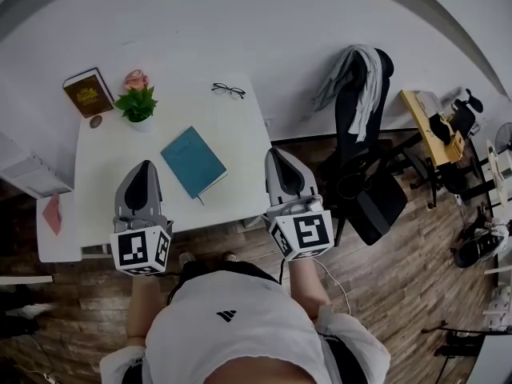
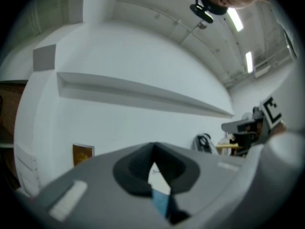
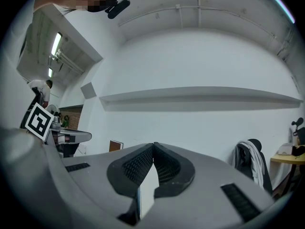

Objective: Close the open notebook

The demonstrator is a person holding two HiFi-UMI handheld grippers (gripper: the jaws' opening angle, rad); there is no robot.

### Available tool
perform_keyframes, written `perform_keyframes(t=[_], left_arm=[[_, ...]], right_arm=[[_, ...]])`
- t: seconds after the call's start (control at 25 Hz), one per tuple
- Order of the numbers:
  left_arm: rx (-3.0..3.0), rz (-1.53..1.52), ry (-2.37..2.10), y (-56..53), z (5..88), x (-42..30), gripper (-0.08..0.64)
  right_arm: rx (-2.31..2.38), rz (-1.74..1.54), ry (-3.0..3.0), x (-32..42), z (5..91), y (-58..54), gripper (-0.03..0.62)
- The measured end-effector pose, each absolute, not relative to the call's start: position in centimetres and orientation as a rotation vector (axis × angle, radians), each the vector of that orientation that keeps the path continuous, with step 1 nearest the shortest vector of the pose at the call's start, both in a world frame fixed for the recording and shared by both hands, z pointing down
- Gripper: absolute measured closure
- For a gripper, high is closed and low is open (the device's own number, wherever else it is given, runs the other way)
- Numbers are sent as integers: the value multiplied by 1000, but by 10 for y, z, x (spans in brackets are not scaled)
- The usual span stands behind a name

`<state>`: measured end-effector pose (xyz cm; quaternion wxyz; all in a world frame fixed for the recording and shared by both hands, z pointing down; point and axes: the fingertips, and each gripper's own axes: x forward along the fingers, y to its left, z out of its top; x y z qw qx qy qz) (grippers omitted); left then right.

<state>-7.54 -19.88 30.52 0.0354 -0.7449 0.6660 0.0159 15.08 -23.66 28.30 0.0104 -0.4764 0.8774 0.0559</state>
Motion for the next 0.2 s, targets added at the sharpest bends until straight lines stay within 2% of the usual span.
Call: perform_keyframes(t=[0.2], left_arm=[[-2281,49,2060,-203,307,-78,551]], right_arm=[[-1478,176,2739,150,281,-243,604]])
